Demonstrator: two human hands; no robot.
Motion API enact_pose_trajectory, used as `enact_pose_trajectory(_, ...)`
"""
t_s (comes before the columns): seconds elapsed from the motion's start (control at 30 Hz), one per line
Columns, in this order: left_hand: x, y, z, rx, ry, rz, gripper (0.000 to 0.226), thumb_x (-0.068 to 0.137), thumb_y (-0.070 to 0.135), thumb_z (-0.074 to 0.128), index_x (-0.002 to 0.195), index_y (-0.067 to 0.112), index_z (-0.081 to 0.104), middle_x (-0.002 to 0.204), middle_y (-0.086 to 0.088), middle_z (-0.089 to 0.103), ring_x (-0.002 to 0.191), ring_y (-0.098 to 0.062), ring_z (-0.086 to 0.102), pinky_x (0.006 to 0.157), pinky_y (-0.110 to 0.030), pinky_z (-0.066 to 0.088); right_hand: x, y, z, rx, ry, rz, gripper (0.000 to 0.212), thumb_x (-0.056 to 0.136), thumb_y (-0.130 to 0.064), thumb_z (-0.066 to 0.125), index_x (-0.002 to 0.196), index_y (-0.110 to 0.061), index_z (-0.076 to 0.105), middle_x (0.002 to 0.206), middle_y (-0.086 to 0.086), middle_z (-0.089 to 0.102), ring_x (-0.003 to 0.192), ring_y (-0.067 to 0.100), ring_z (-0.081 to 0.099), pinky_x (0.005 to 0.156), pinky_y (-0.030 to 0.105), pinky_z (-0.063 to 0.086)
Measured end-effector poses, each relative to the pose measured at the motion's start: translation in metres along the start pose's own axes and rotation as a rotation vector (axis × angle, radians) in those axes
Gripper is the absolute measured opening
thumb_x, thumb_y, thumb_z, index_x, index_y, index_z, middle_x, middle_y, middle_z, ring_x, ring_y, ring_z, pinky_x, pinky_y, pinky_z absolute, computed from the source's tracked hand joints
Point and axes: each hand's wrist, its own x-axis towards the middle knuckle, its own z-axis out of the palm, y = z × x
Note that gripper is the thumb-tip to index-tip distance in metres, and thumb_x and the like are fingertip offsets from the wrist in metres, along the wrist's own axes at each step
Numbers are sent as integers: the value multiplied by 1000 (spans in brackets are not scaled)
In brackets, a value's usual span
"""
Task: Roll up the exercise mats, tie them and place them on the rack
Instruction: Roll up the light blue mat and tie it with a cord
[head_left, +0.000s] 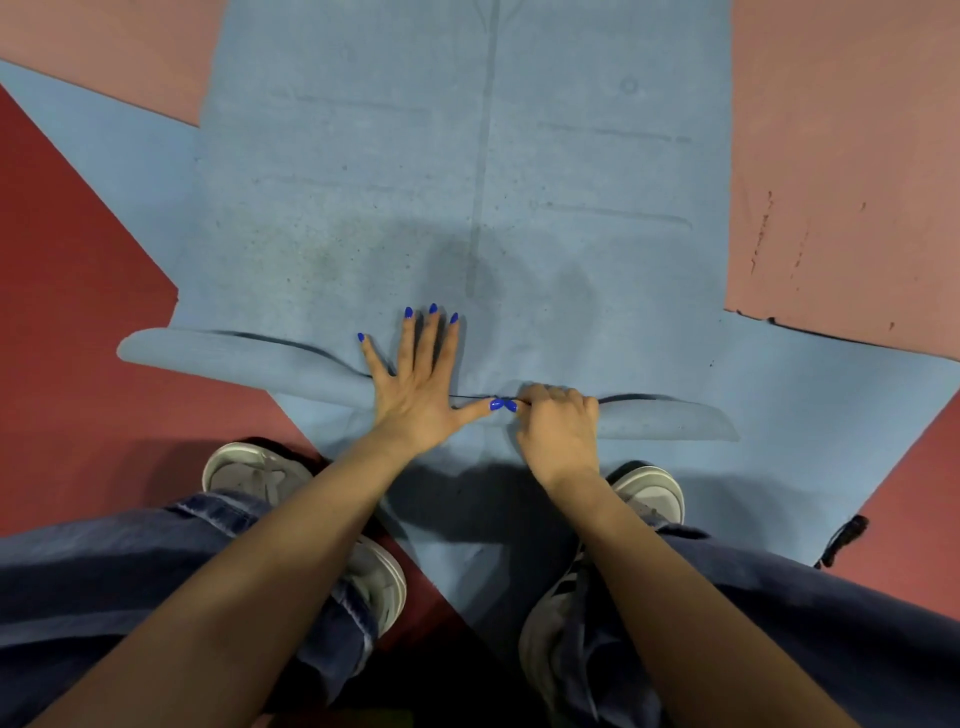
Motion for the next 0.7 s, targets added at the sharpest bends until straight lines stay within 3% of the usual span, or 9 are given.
enact_pose_trajectory(0.1,1,5,-7,-31,-70,-54,115,57,95,10,137,26,-34,158,-2,-24,142,-27,-28,104,-72,-12,-5,-1,5,149,115,29,17,81,-9,62,96,-1,58,85,20,63,82,41,57,76,43,39)
enact_pose_trajectory(0.2,4,8,-11,-69,-105,-103,121,58,95,24,137,24,-35,155,-3,-30,140,-27,-33,103,-71,-16,-4,4,7,182,231,-12,20,74,-13,72,79,1,58,79,22,56,57,40,54,56,43,47)
enact_pose_trajectory(0.3,7,10,-16,-102,-125,-146,129,54,97,28,141,24,-34,154,-3,-33,139,-28,-35,102,-69,-18,-7,9,8,-23,313,-101,25,83,-29,56,74,-5,61,77,15,58,60,33,54,62,38,41)
enact_pose_trajectory(0.43,10,10,-20,-136,-152,-168,131,55,96,34,143,26,-33,153,-4,-35,138,-29,-36,103,-69,-18,-22,19,11,-158,443,-139,28,85,-30,47,72,-12,63,77,10,57,66,30,53,74,38,31)
enact_pose_trajectory(0.57,10,11,-22,-142,-153,-171,130,55,95,35,143,28,-32,153,-6,-35,139,-30,-35,104,-69,-17,-18,25,9,-73,356,50,32,77,-41,59,75,-10,66,77,11,57,66,31,55,73,39,39)
enact_pose_trajectory(0.7,11,10,-23,-151,-148,-168,129,57,95,37,144,29,-31,153,-5,-34,139,-30,-34,105,-70,-16,-17,24,8,19,277,128,35,73,-39,76,78,-6,66,78,13,59,75,35,58,77,38,24)
